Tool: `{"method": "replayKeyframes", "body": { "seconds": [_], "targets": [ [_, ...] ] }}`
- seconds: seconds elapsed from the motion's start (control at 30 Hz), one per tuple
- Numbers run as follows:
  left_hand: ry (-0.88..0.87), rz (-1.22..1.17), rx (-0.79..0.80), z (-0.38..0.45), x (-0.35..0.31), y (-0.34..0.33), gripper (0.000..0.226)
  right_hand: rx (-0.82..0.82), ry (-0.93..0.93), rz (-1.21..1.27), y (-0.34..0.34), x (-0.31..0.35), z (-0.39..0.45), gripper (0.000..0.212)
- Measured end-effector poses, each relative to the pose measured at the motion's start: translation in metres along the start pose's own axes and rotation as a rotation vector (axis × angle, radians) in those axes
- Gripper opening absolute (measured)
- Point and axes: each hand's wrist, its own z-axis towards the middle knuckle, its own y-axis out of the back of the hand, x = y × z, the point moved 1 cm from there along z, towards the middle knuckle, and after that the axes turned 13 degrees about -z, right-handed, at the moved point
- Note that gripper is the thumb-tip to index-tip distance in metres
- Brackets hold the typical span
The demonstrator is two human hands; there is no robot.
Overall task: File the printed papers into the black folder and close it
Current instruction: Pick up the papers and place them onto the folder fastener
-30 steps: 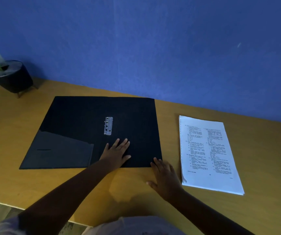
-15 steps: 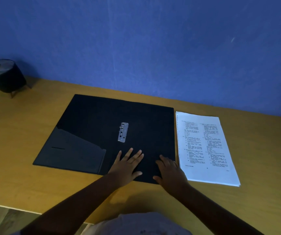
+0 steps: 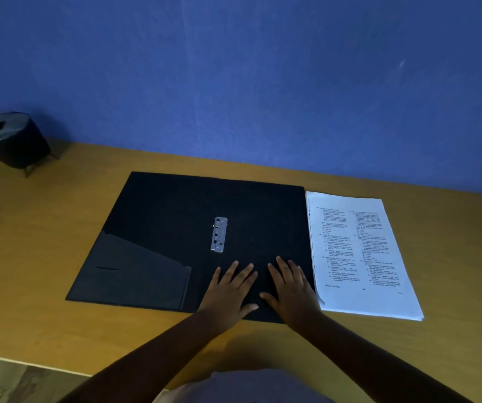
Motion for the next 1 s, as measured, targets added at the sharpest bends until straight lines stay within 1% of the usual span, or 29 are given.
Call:
{"method": "replayKeyframes", "body": {
  "seconds": [0.1, 0.2, 0.3, 0.4, 0.63, 0.77, 0.9, 1.0],
  "targets": [
    [-0.007, -0.011, -0.048, 0.001, 0.002, 0.004, 0.068, -0.058, 0.005, 0.038, 0.005, -0.001, 0.013, 0.071],
    [0.014, 0.038, -0.132, -0.001, 0.016, 0.01, 0.068, -0.058, 0.04, 0.081, 0.004, 0.004, 0.023, 0.073],
    [0.119, 0.055, -0.217, -0.004, 0.033, 0.016, 0.072, -0.038, 0.014, 0.099, -0.004, 0.009, 0.025, 0.075],
    [0.219, 0.008, -0.269, -0.005, 0.048, 0.02, 0.074, -0.05, -0.008, 0.05, -0.012, 0.009, 0.024, 0.074],
    [0.224, -0.129, -0.278, -0.004, 0.051, 0.02, 0.077, -0.077, -0.014, 0.023, -0.017, 0.008, 0.025, 0.072],
    [0.246, -0.125, -0.26, -0.001, 0.049, 0.02, 0.07, -0.087, -0.013, 0.013, -0.019, 0.007, 0.025, 0.072],
    [0.247, -0.065, -0.233, -0.002, 0.052, 0.018, 0.067, -0.087, -0.018, 0.004, -0.019, 0.009, 0.025, 0.073],
    [0.262, -0.072, -0.242, 0.0, 0.05, 0.016, 0.067, -0.08, -0.018, -0.001, -0.019, 0.009, 0.025, 0.072]
  ]
}}
